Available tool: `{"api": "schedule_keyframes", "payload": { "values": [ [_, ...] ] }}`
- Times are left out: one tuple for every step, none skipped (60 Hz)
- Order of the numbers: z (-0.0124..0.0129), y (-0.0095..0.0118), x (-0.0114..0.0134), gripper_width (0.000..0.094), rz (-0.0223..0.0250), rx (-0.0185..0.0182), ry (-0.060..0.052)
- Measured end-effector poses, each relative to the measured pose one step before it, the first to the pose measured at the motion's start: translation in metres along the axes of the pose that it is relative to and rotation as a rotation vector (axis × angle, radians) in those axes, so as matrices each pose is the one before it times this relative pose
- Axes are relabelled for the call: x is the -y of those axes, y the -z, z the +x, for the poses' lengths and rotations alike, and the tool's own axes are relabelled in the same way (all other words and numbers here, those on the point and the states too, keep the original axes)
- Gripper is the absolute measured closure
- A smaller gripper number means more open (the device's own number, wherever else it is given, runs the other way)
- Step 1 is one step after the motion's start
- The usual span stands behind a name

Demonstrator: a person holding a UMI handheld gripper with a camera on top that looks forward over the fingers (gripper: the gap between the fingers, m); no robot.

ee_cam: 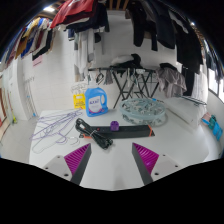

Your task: Unplug charger

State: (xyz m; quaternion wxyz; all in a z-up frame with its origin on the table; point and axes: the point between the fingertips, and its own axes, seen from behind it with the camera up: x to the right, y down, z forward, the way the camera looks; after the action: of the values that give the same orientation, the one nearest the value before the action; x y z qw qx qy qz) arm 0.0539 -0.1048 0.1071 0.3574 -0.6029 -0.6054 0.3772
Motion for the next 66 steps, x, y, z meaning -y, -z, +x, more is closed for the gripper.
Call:
{"api": "schedule_keyframes", "payload": {
  "values": [
    [0.00017, -0.00562, 0.00121, 0.0077, 0.00405, -0.00004, 0.0007],
    [0.00062, -0.00547, 0.00113, 0.0076, 0.00422, -0.00077, 0.0011],
    [0.00073, -0.00570, 0.00051, 0.0079, 0.00335, -0.00175, 0.0015],
    [0.00177, -0.00614, 0.00048, 0.0080, 0.00274, -0.00196, 0.0007],
    [0.00072, -0.00566, 0.00046, 0.0079, 0.00180, -0.00290, 0.0010],
    [0.00056, -0.00577, 0.00031, 0.0078, 0.00131, -0.00167, 0.0002],
    [0.00028, -0.00536, 0.00045, 0.0078, 0.00113, -0.00081, -0.0005],
    [0.00052, -0.00552, 0.00051, 0.0079, 0.00162, -0.00083, -0.0010],
    [0.00065, -0.00580, 0.00083, 0.0079, 0.00225, -0.00131, -0.0012],
    [0.00028, -0.00517, 0.00076, 0.0077, 0.00179, -0.00244, -0.0027],
    [0.00011, -0.00556, 0.00069, 0.0078, 0.00082, -0.00021, -0.0027],
    [-0.00010, -0.00555, 0.00077, 0.0079, 0.00044, 0.00153, -0.0021],
    [0.00013, -0.00566, 0.00051, 0.0080, 0.00059, 0.00110, -0.0022],
    [0.00057, -0.00563, 0.00059, 0.0078, 0.00061, -0.00036, -0.0026],
    [0.00056, -0.00567, 0.00055, 0.0079, 0.00044, -0.00062, -0.0024],
    [0.00025, -0.00605, -0.00022, 0.0078, 0.00168, 0.00054, -0.0012],
    [0.00027, -0.00549, 0.00101, 0.0078, 0.00098, 0.00106, -0.0001],
    [0.00056, -0.00530, 0.00093, 0.0079, 0.00172, 0.00033, 0.0012],
    [0.00068, -0.00595, 0.00131, 0.0078, 0.00183, -0.00214, 0.0003],
    [0.00101, -0.00489, 0.00107, 0.0079, 0.00080, -0.00342, -0.0003],
    [0.00076, -0.00491, 0.00105, 0.0077, 0.00055, -0.00331, -0.0016],
    [0.00050, -0.00475, 0.00130, 0.0076, 0.00094, -0.00133, -0.0023],
    [-0.00018, -0.00482, 0.00121, 0.0073, 0.00056, 0.00056, -0.0027],
    [-0.00023, -0.00489, 0.00098, 0.0074, -0.00047, 0.00190, -0.0018],
    [-0.00050, -0.00437, 0.00080, 0.0074, -0.00113, 0.00161, -0.0023],
    [0.00086, -0.00465, 0.00033, 0.0074, 0.00005, 0.00184, -0.0014],
    [-0.00046, -0.00442, 0.00068, 0.0073, -0.00114, -0.00008, -0.0015],
    [0.00013, -0.00499, 0.00043, 0.0073, 0.00013, -0.00034, -0.0005],
    [-0.00012, -0.00436, 0.00059, 0.0073, 0.00024, 0.00014, -0.0005],
    [-0.00015, -0.00429, 0.00048, 0.0074, -0.00022, 0.00028, -0.0001],
    [-0.00031, -0.00448, 0.00080, 0.0073, -0.00096, 0.00039, 0.0001],
    [-0.00004, -0.00413, 0.00059, 0.0075, -0.00118, 0.00045, 0.0005],
    [-0.00006, -0.00387, 0.00048, 0.0076, -0.00128, 0.00012, 0.0008],
    [0.00001, -0.00347, 0.00076, 0.0075, -0.00064, 0.00079, 0.0003],
    [0.00034, -0.00418, 0.00113, 0.0073, 0.00091, 0.00249, 0.0003],
    [0.00040, -0.00312, 0.00077, 0.0074, -0.00013, 0.00038, 0.0004],
    [0.00013, -0.00350, 0.00021, 0.0076, -0.00100, -0.00019, -0.0003],
    [0.00034, -0.00330, 0.00002, 0.0076, -0.00245, -0.00081, 0.0002],
    [0.00031, -0.00310, 0.00000, 0.0074, -0.00284, -0.00084, 0.0006],
    [0.00025, -0.00320, -0.00045, 0.0077, -0.00235, 0.00003, 0.0000],
    [0.00015, -0.00296, -0.00020, 0.0074, -0.00212, 0.00114, 0.0000],
    [0.00025, -0.00362, -0.00033, 0.0074, -0.00041, 0.00242, 0.0007],
    [-0.00024, -0.00295, -0.00021, 0.0074, -0.00090, 0.00144, -0.0001],
    [-0.00024, -0.00254, -0.00022, 0.0073, -0.00158, 0.00176, -0.0004],
    [-0.00031, -0.00214, -0.00037, 0.0073, -0.00229, 0.00158, -0.0008],
    [0.00000, -0.00226, -0.00059, 0.0075, -0.00273, 0.00173, -0.0012],
    [-0.00002, -0.00193, -0.00055, 0.0075, -0.00238, 0.00186, -0.0018],
    [-0.00010, -0.00181, -0.00041, 0.0074, -0.00157, 0.00233, -0.0019],
    [-0.00001, -0.00191, -0.00040, 0.0074, -0.00043, 0.00217, -0.0021],
    [-0.00030, -0.00241, -0.00075, 0.0073, -0.00111, 0.00097, -0.0011],
    [0.00016, -0.00076, -0.00002, 0.0071, 0.00036, 0.00043, -0.0002],
    [0.00015, -0.00080, 0.00148, 0.0076, 0.00645, 0.00013, 0.0027],
    [-0.00049, -0.00059, 0.00007, 0.0081, 0.00205, 0.00172, 0.0017],
    [-0.00016, -0.00029, 0.00008, 0.0091, 0.00148, 0.00092, -0.0002],
    [0.00016, -0.00042, 0.00043, 0.0112, 0.00436, -0.00042, 0.0003],
    [-0.00049, -0.00062, 0.00023, 0.0136, 0.00191, 0.00098, 0.0011],
    [-0.00034, -0.00060, 0.00034, 0.0171, 0.00235, 0.00019, 0.0030],
    [-0.00015, -0.00045, -0.00027, 0.0195, 0.00214, -0.00036, 0.0036],
    [0.00072, -0.00023, -0.00010, 0.0329, 0.00307, -0.00327, 0.0056],
    [0.00219, -0.00045, -0.00016, 0.0463, 0.00317, -0.00897, 0.0084],
    [0.00315, -0.00046, -0.00032, 0.0596, 0.00346, -0.01367, 0.0103],
    [-0.00764, -0.00014, 0.00026, 0.0674, 0.00685, 0.02669, -0.0049],
    [0.00247, 0.00020, -0.00144, 0.0684, -0.00340, -0.01227, 0.0025],
    [-0.00073, 0.00017, -0.00038, 0.0714, 0.00234, 0.00275, 0.0050],
    [-0.00025, -0.00059, 0.00004, 0.0734, -0.00603, -0.00481, 0.0121],
    [-0.00061, 0.00083, 0.00149, 0.0759, 0.00114, 0.00077, 0.0086]
  ]
}}
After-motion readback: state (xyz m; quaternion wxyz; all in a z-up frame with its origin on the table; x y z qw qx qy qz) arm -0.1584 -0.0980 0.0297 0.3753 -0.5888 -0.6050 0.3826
